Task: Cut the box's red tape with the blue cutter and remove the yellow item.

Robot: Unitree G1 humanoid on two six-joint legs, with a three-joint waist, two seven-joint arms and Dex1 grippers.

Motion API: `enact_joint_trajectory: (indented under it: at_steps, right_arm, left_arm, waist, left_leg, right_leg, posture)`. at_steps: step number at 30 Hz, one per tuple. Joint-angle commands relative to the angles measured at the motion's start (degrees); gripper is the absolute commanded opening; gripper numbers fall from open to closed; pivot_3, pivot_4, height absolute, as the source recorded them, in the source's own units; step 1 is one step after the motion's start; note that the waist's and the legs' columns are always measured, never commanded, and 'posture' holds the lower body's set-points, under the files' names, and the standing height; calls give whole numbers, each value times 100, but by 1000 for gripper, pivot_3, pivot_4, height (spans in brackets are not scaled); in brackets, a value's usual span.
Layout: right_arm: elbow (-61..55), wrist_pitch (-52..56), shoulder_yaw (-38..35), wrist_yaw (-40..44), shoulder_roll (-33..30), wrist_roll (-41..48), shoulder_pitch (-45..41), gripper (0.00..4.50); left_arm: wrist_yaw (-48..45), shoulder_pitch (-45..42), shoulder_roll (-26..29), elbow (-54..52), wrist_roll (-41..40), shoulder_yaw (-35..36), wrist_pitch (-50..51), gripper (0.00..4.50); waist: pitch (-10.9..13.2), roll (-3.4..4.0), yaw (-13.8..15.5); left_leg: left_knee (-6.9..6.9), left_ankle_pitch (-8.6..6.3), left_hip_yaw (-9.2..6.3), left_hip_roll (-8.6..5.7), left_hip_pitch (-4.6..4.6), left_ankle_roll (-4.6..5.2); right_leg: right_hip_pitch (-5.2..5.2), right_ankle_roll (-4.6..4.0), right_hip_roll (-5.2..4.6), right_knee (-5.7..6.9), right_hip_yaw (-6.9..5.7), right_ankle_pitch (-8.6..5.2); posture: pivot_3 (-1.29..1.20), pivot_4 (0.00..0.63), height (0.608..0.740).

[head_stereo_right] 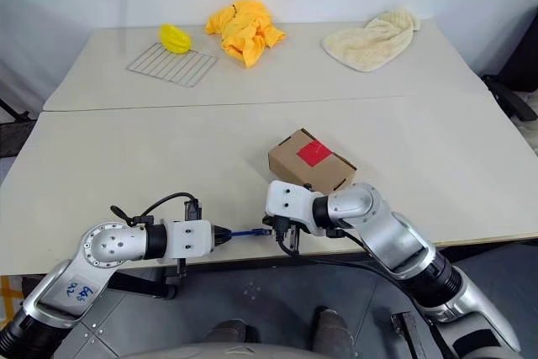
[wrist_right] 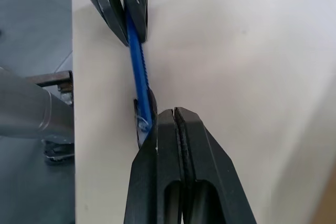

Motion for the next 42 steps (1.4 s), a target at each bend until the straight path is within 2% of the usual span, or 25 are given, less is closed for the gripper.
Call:
enact_joint_trajectory:
  at_steps: [1, 5, 6, 8, 17, 34, 42]
  right_arm:
    - [132, -312, 181, 55, 198, -132, -91, 37]
    - [139, -370, 176, 116, 237, -152, -62, 37]
    - [128, -370, 171, 125, 238, -148, -54, 10]
    - [127, -379, 162, 142, 234, -151, -43, 0]
    - [43, -395, 180, 198, 167, -186, 40, 0]
    - [-132, -603, 285, 444, -59, -349, 224, 0]
    - [-394, -567, 141, 577, -124, -288, 261, 0]
  left_arm:
    - [-55, 124, -87, 106, 45, -206, 261, 462]
    - [-276, 155, -43, 110, -187, -183, 812, 462]
    - [-289, 158, -22, 109, -204, -181, 806, 645]
    - [-258, 146, -13, 116, -193, -178, 728, 1058]
    - [-119, 106, -198, 38, -355, -55, 1055, 3566]
    - [-252, 395, 54, -626, -1192, 226, 2278, 3566]
    - [-118, 281, 78, -358, -1225, 404, 1990, 3566]
  waist:
    - [-1, 1, 2]
    - [-1, 2, 14]
    - [-2, 2, 3]
    - [-2, 3, -16]
    - [-3, 4, -14]
    - [-2, 4, -20]
    - [-2, 4, -20]
  left_leg:
    - [0, 0, 0, 1, 1, 0]
    - [0, 0, -1, 1, 0, 0]
    - [0, 0, -1, 1, 1, 0]
    - [0, 0, 0, 6, 2, -1]
    - [-1, -3, 0, 8, 3, -7]
    - [-1, -4, -1, 9, 2, -8]
    - [-1, -7, 0, 16, 2, -13]
  right_leg:
    - [1, 0, 1, 1, 0, 0]
    - [1, 0, 1, 0, 0, 0]
    - [1, 0, 2, 0, 0, 0]
    - [0, -1, 6, 0, 0, -1]
    - [0, -3, 10, 0, 0, -2]
    - [0, -4, 10, -1, 0, -2]
    - [-3, -13, 18, -1, 0, -7]
  posture:
    - [0, 150, 740]
    - [0, 150, 740]
    - [0, 150, 740]
    - [0, 150, 740]
    - [0, 150, 740]
    - [0, 150, 740]
    - [0, 150, 740]
